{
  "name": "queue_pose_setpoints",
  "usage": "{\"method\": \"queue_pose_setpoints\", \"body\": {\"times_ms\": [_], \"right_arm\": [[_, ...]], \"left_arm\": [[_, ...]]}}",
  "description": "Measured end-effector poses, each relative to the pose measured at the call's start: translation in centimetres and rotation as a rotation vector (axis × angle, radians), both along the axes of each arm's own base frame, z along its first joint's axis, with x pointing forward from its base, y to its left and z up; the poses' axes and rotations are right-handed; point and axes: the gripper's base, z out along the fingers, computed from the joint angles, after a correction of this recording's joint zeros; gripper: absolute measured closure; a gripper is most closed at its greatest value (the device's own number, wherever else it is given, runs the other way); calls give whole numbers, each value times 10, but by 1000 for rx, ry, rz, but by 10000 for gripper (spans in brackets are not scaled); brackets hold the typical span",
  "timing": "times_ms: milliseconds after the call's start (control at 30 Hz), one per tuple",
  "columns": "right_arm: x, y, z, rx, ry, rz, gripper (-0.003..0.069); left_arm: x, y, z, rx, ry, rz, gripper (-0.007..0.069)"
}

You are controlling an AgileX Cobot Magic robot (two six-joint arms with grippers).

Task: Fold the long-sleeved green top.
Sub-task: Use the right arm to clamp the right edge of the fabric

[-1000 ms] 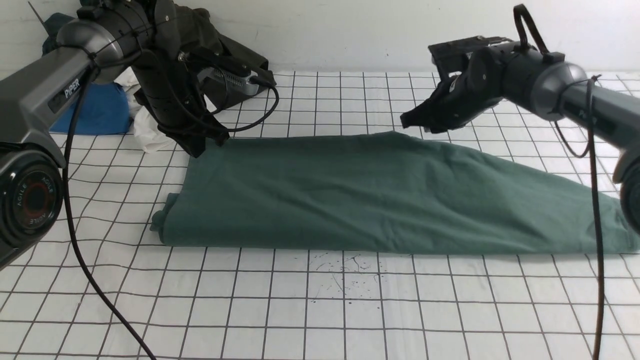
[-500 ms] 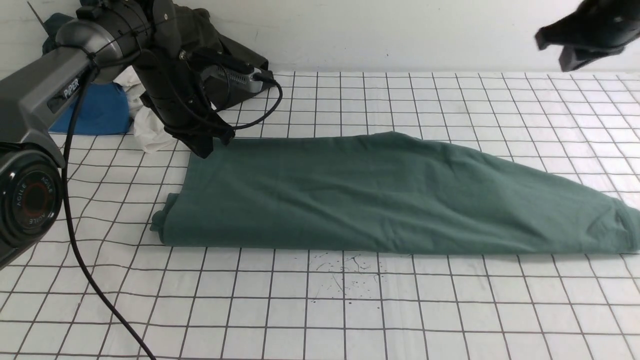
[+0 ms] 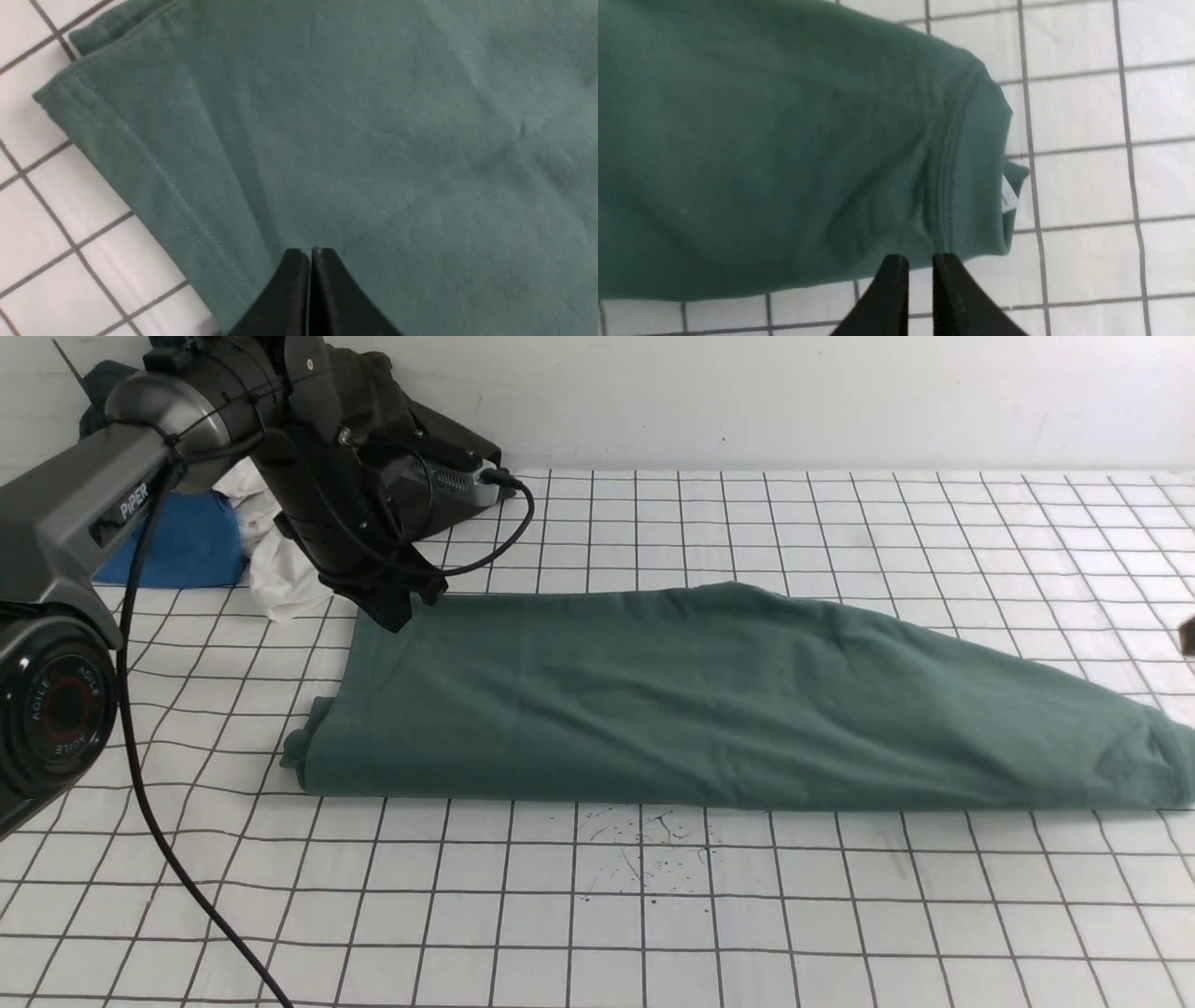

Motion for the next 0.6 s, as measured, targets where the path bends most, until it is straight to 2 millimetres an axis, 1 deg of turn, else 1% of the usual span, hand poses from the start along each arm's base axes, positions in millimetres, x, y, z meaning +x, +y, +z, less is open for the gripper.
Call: {"method": "queue_pose_setpoints", "body": {"times_ms": [33,133,167,200,233,267,333,367,400,433,467,500,567,600], "right_arm": [[0,-2,-6,2,10,-8,543],[4,-12,-26,10,32,-38,426],[8,-16,-35,12,34,-57,351],[11,-17,-42,16,33,-72,295],[14,-18,-47,17,31,-86,251],[14,-19,-49,17,30,-90,240],[22,-22,-67,28,20,-149,107],[25,-23,-74,31,21,-165,69],[25,-22,-74,31,21,-164,69],[28,-21,-81,33,23,-169,41],[29,-18,-86,31,31,-162,34],[31,-16,-86,25,26,-154,33],[33,-13,-87,19,22,-143,38],[35,-8,-87,5,17,-121,66]], "left_arm": [[0,0,0,-3,0,0,632],[0,-1,0,-7,1,1,632],[0,-1,0,-7,1,1,632],[0,-1,0,-7,1,1,632],[0,-1,0,-7,1,1,632],[0,-1,0,-7,1,1,632],[0,-1,0,-7,1,1,632],[0,-1,0,-7,1,1,632],[0,-1,0,-7,1,1,632],[0,-1,0,-6,0,-3,632],[0,-1,0,-5,-1,-7,632],[0,-1,0,-4,-1,-10,632],[0,-1,0,-3,-2,-13,632],[0,-1,0,-3,-3,-16,632]]}}
